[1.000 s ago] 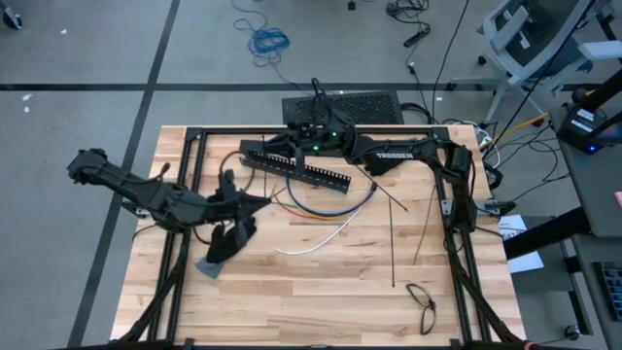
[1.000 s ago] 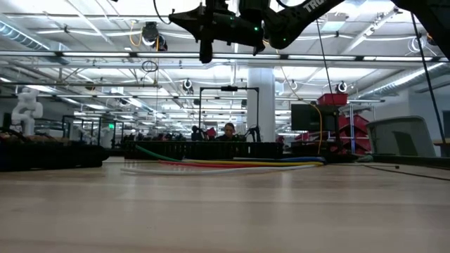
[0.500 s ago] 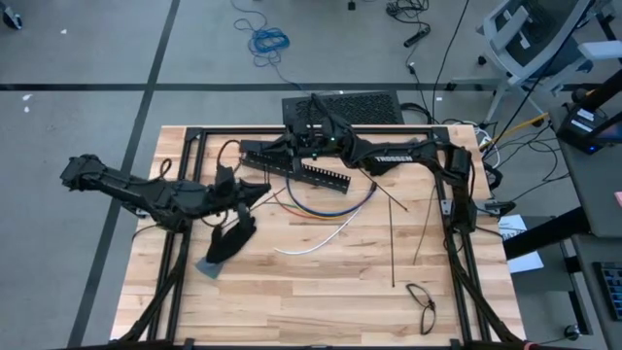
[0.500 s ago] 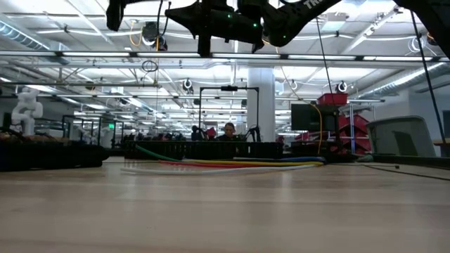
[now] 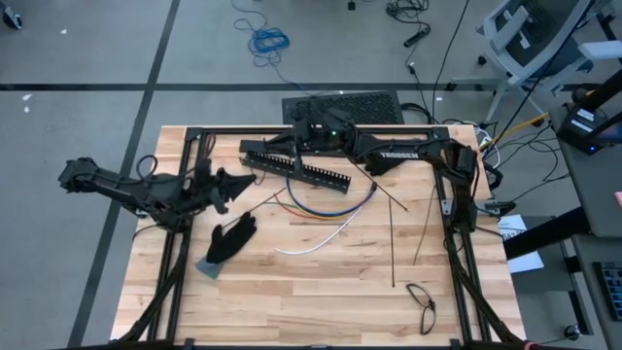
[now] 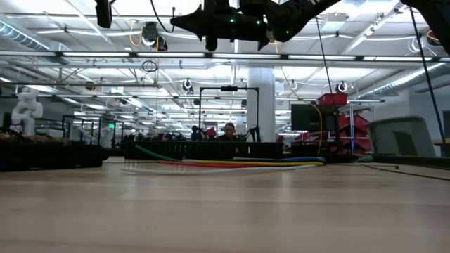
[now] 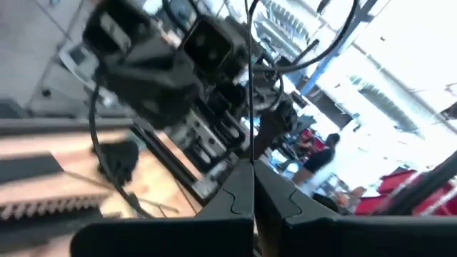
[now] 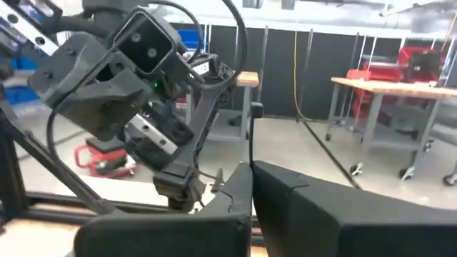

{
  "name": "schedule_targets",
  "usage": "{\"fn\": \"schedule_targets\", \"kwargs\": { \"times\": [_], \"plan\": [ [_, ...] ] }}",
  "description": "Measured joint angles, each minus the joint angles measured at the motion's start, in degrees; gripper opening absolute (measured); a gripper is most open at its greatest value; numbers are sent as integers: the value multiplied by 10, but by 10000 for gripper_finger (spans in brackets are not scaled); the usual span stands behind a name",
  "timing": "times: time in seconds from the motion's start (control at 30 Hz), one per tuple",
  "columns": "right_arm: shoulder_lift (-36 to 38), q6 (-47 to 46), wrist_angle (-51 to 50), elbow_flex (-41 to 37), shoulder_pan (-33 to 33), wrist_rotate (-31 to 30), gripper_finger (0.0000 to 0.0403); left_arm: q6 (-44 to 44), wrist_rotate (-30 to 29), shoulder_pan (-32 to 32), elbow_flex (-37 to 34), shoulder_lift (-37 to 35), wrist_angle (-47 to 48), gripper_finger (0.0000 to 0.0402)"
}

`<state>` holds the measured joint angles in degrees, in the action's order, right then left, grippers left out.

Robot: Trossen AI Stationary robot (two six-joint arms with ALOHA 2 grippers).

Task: Ziptie cables
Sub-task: Prepare the zip tie

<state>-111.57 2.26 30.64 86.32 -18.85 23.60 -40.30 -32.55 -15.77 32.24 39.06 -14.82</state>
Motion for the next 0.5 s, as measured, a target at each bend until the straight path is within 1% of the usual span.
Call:
{"fn": "schedule_targets", "kwargs": {
  "times": [0.13, 0.3, 0.4, 0.5],
  "plan": [
    [0, 33, -21, 0, 4, -27, 0, -88, 41, 16, -2, 8, 2, 0],
    [0, 47, -22, 0, 6, -34, 0, -229, 98, 50, -2, 12, 1, 0],
    [0, 62, -29, 4, 6, -42, 0, -286, 115, 66, -2, 16, 1, 0],
    [0, 84, -48, 22, 6, -42, 0, -324, 117, 75, -2, 21, 2, 0]
  ]
}}
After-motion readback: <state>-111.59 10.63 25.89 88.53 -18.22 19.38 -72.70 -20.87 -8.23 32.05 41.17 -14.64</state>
